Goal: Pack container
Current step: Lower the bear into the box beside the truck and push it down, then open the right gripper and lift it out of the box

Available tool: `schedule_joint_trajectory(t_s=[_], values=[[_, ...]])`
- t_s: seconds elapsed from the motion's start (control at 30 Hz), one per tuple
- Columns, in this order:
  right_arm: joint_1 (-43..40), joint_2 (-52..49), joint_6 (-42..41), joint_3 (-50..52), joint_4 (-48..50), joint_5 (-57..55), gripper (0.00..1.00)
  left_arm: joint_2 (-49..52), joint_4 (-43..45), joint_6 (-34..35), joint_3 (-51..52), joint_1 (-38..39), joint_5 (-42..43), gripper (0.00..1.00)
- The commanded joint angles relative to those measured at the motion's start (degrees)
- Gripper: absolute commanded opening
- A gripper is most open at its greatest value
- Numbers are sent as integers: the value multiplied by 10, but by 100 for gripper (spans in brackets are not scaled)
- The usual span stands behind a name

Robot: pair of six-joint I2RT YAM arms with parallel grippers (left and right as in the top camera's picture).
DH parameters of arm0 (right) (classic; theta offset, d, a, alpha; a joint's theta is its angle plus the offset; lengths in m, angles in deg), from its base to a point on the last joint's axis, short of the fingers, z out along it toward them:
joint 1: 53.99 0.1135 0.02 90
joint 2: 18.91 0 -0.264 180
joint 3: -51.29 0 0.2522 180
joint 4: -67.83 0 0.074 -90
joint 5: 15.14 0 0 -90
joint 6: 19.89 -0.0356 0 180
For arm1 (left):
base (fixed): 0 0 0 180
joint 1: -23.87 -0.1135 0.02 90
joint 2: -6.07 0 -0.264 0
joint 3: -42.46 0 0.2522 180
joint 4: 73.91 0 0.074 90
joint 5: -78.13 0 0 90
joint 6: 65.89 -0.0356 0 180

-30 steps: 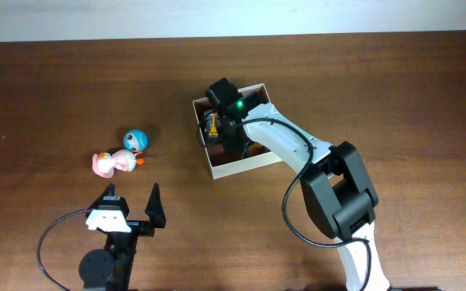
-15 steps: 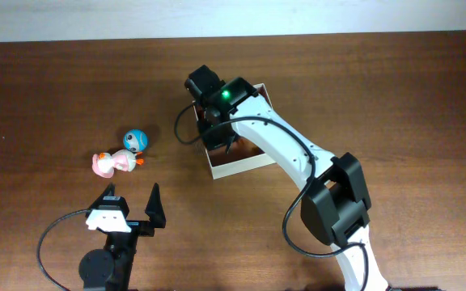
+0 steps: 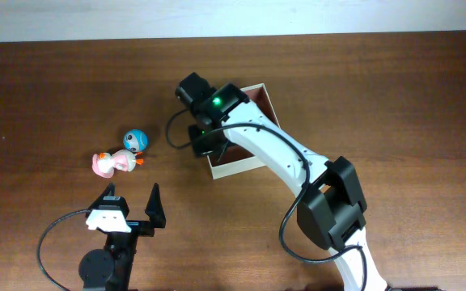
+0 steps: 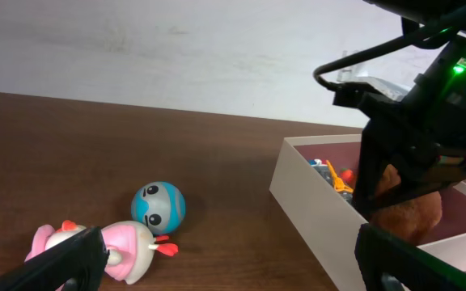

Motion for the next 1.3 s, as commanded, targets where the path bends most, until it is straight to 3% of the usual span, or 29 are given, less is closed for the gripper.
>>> schedule_joint_trajectory(t_s=[0.0,0.6,1.1,1.27], values=[[14,1,-35,-9,6,10,4,-3,1,-9,4,2,-3,100],[15,0,-72,-9,59,11,4,-3,1,-9,4,2,-3,100],[-32,1,4,-9,21,-60,4,-3,1,-9,4,2,-3,100],[-70,17,8,-42,-77,-112,4,-3,1,-9,4,2,-3,100]])
